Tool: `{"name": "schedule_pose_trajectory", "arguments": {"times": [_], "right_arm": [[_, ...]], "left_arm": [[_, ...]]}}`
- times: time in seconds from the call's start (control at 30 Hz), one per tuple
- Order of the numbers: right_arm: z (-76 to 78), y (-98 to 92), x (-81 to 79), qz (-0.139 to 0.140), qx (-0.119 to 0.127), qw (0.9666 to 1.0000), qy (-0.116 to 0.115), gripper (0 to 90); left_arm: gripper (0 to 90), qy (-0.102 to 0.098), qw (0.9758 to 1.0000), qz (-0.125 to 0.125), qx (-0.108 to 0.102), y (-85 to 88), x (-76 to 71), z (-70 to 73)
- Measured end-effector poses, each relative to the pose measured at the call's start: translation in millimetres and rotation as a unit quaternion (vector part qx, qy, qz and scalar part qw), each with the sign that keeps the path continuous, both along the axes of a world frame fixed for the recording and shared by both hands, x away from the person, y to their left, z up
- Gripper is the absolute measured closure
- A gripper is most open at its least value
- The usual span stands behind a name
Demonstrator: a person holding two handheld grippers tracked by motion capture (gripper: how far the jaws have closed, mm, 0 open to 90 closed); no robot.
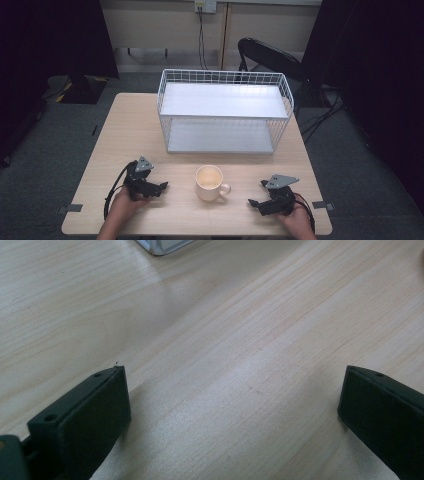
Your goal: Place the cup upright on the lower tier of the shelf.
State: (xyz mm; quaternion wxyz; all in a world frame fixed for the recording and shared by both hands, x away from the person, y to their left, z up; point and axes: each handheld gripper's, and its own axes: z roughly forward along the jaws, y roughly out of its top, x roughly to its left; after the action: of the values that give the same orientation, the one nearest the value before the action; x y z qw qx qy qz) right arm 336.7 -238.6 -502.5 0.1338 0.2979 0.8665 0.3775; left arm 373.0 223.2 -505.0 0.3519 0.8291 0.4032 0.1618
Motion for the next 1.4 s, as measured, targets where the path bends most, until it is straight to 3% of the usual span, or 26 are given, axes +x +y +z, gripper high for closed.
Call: {"name": "schedule_pose_trajectory", "arguments": {"times": [0.3, 0.7, 1.1, 1.4], "right_arm": [[0.1, 1.7, -1.9, -0.015, 0.0, 0.9999, 0.0, 14.2], [10.5, 7.8, 3.0, -0.02, -0.011, 0.9993, 0.03, 16.1], [40.1, 16.3, 11.3, -0.009, 0.002, 0.9997, 0.02, 19.0], [53.1, 23.5, 17.3, -0.008, 0.007, 0.9997, 0.022, 17.7]], "left_arm": [[0.0, -0.001, 1.0, 0.0, 0.0, -0.1, 0.0, -0.1], [0.0, 0.0, 1.0, 0.0, 0.0, 0.0, 0.1, 0.0], [0.0, 0.0, 1.0, 0.0, 0.0, -0.1, 0.0, -0.1], [0.0, 0.0, 1.0, 0.0, 0.0, 0.0, 0.0, 0.0]]}}
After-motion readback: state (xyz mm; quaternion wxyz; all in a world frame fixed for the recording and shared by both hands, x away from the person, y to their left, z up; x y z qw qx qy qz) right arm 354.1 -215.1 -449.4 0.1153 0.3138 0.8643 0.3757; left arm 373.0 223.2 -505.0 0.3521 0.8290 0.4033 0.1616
